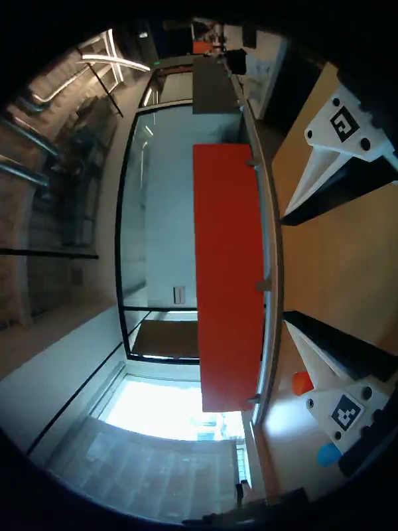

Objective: Pour water

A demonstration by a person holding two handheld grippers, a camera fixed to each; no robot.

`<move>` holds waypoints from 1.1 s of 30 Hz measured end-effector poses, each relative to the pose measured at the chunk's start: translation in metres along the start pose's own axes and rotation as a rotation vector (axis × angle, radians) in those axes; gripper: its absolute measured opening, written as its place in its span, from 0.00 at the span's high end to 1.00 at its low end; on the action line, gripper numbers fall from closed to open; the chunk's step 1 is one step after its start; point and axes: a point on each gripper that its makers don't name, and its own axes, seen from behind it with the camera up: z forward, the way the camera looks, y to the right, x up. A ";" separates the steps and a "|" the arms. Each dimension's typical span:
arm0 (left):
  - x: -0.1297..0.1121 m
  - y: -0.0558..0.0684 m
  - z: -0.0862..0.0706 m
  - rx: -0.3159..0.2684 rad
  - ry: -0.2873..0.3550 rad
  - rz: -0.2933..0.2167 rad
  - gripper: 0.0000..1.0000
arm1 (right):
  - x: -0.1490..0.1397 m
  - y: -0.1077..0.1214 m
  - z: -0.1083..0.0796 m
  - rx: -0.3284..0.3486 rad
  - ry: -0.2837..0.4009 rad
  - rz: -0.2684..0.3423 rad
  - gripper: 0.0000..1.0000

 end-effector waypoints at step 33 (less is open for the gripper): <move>-0.051 0.012 0.016 0.071 0.008 -0.068 0.09 | 0.014 0.009 0.010 -0.066 -0.023 -0.007 0.00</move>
